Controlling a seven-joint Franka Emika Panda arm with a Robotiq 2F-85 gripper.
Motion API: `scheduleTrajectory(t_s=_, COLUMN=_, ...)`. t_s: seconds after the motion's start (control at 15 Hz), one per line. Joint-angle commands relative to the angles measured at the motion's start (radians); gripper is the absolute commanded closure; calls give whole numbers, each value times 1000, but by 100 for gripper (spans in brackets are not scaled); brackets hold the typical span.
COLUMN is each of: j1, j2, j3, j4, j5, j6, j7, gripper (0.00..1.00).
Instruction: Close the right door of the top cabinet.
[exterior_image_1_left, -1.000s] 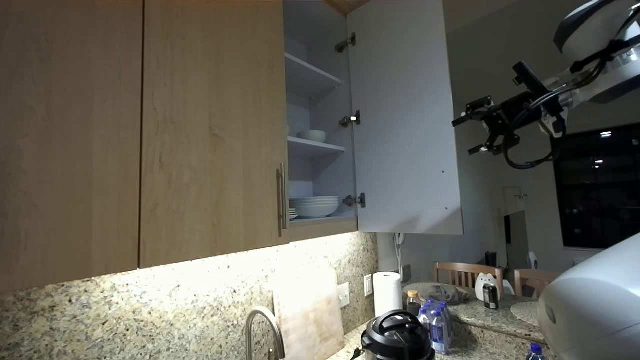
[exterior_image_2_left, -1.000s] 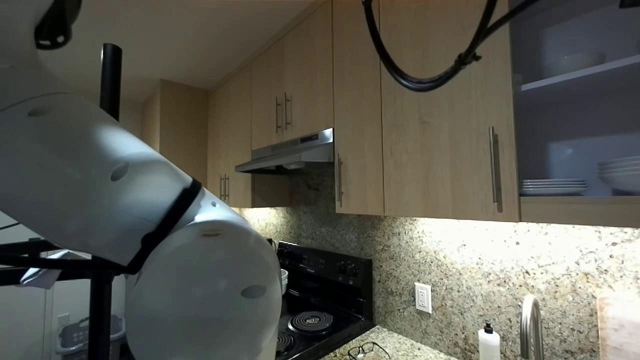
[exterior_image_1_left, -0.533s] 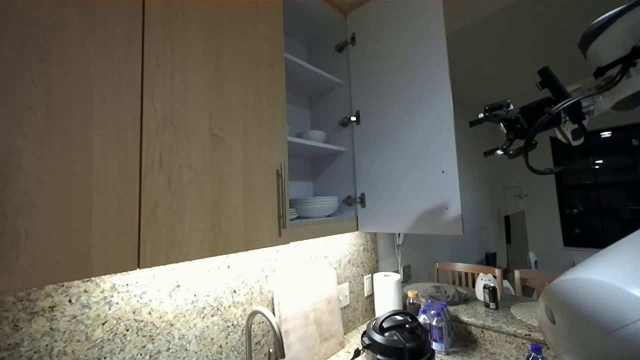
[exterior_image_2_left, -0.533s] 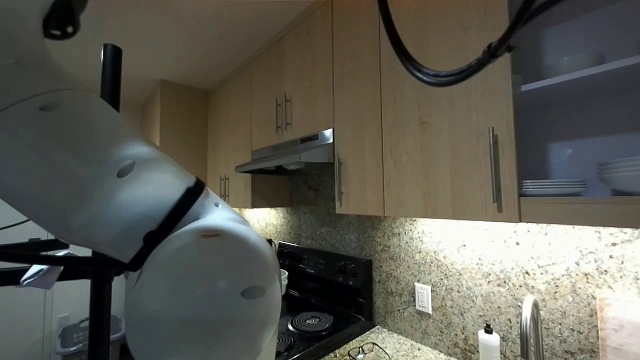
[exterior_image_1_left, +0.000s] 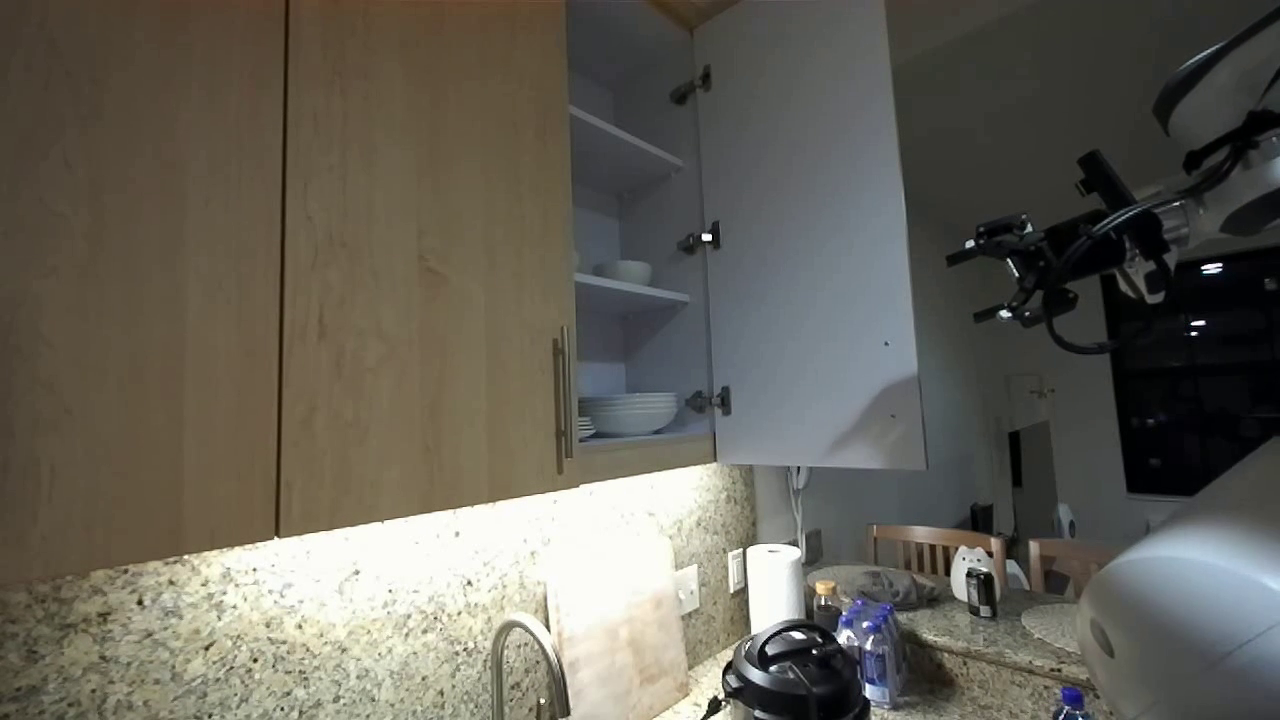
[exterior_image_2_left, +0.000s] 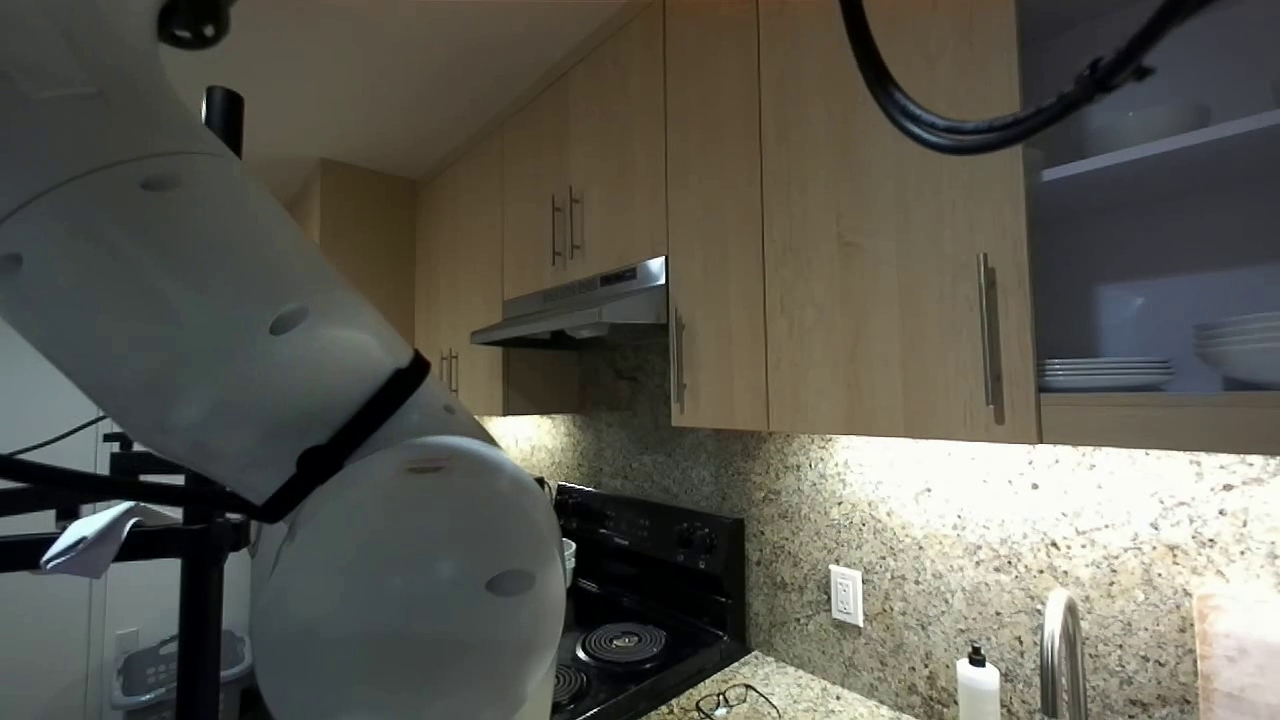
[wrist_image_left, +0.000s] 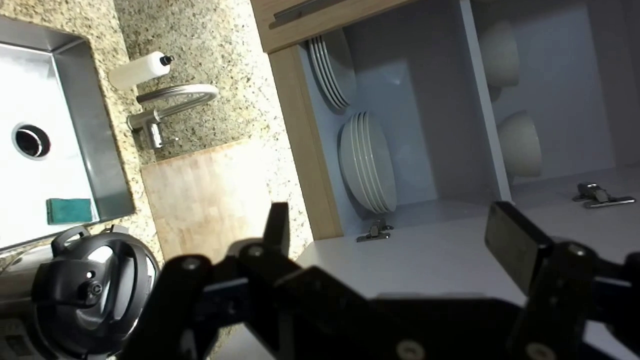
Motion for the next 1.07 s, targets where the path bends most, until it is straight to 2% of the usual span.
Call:
scheduleTrajectory(t_s=0.0, j1=5, j2=135, j3=-43, j4=85, j5=67, j6=-67, j7=-41, gripper=0)
scheduleTrajectory(t_s=0.53, j1=31, j2=343, j3=-147, j4=248, j5=165, j6=-185, j7=-48, gripper=0)
scheduleTrajectory(t_s=1.0, j1=107, j2=528, j3=-361, j4=403, j5=300, j6=-376, j7=-67, gripper=0)
